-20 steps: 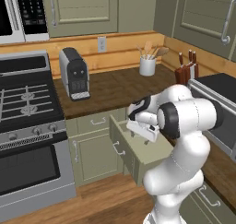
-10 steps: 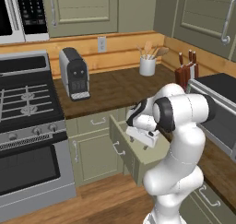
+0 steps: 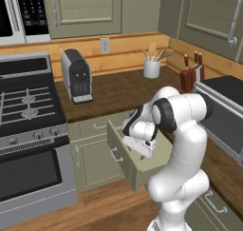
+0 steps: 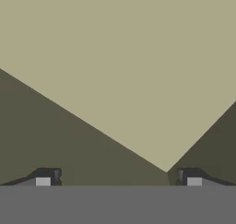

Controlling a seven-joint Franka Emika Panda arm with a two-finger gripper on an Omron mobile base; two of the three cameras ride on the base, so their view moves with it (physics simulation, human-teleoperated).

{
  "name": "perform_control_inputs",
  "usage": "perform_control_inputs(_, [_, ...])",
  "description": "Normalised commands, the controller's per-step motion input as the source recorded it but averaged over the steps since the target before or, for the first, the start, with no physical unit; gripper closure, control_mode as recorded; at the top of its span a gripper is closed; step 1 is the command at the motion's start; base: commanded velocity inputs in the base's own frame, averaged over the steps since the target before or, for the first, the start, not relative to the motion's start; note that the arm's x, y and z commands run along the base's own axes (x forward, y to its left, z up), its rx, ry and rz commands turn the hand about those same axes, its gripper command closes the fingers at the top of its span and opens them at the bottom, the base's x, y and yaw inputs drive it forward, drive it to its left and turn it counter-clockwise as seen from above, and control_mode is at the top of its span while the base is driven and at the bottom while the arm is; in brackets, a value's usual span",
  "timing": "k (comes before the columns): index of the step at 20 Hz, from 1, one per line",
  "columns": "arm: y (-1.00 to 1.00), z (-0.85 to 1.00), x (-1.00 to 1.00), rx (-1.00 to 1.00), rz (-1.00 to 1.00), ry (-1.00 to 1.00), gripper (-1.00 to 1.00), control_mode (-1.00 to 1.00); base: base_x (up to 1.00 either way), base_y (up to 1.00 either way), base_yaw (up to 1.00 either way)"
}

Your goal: Take a straw from the drawer in front and place it inside the glass cup on the dining counter.

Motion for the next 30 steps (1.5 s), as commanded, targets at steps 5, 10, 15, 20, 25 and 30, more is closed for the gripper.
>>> perform_control_inputs(5, [0.69, -0.01, -0.17, 0.00, 0.00, -0.01, -1.00, -1.00, 0.00, 0.00, 0.00])
perform_control_inputs(10, [0.85, 0.00, -0.23, 0.00, 0.00, -0.02, -1.00, -1.00, 0.00, 0.00, 0.00])
perform_control_inputs(15, [0.83, 0.00, -0.25, 0.00, 0.00, -0.02, -1.00, -1.00, 0.00, 0.00, 0.00])
perform_control_inputs(20, [0.68, 0.00, -0.25, 0.00, 0.00, -0.02, -1.00, -1.00, 0.00, 0.00, 0.00])
perform_control_inputs(25, [0.50, 0.00, -0.14, 0.00, -0.01, -0.01, -1.00, -1.00, 0.00, 0.00, 0.00])
perform_control_inputs(30, [0.11, 0.00, -0.05, -0.01, 0.00, 0.00, -1.00, -1.00, 0.00, 0.00, 0.00])
